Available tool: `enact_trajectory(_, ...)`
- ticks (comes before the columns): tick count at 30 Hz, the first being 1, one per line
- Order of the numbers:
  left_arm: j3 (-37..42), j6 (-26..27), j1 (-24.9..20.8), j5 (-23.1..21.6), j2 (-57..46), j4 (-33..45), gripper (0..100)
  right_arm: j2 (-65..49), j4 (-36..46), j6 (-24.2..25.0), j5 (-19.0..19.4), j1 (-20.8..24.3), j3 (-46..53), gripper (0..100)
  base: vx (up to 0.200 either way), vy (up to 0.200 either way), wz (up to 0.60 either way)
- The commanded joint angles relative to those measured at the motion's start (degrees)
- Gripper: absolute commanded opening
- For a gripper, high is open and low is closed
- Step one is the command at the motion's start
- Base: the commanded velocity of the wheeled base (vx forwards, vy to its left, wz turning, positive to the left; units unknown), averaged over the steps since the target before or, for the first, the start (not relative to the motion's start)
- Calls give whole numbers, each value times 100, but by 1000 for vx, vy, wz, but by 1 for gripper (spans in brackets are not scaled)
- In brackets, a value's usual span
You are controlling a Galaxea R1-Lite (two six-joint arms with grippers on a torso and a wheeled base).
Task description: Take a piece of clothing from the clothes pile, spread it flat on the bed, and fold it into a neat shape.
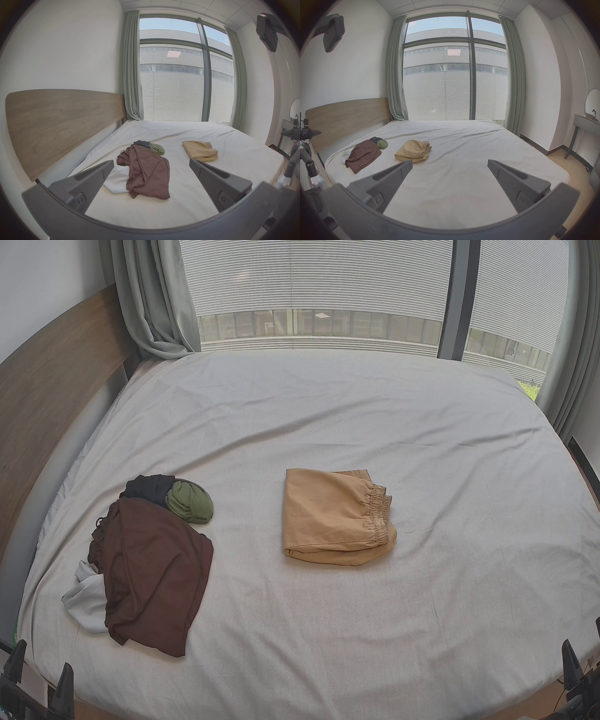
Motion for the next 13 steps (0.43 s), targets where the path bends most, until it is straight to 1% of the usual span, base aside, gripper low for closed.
enact_trajectory(1, 101, 33, 5, -16, -81, 31, 100, -62, -12, -7, 12, 15, 99, 100, 0, 0, 0)
enact_trajectory(4, 101, -152, -4, 19, -81, 14, 100, -53, -12, -7, 12, 6, 99, 100, 0, 0, 0)
enact_trajectory(6, 101, -108, -4, -7, -81, 14, 100, -62, -3, -7, 12, 15, 99, 100, 0, 0, 0)
enact_trajectory(7, 101, 24, -4, -16, -81, 31, 100, -62, -3, 1, 12, 15, 99, 100, 0, 0, 0)
enact_trajectory(13, 101, 24, -4, -16, -81, 31, 100, -62, -3, 10, 12, 15, 99, 100, 0, 0, 0)
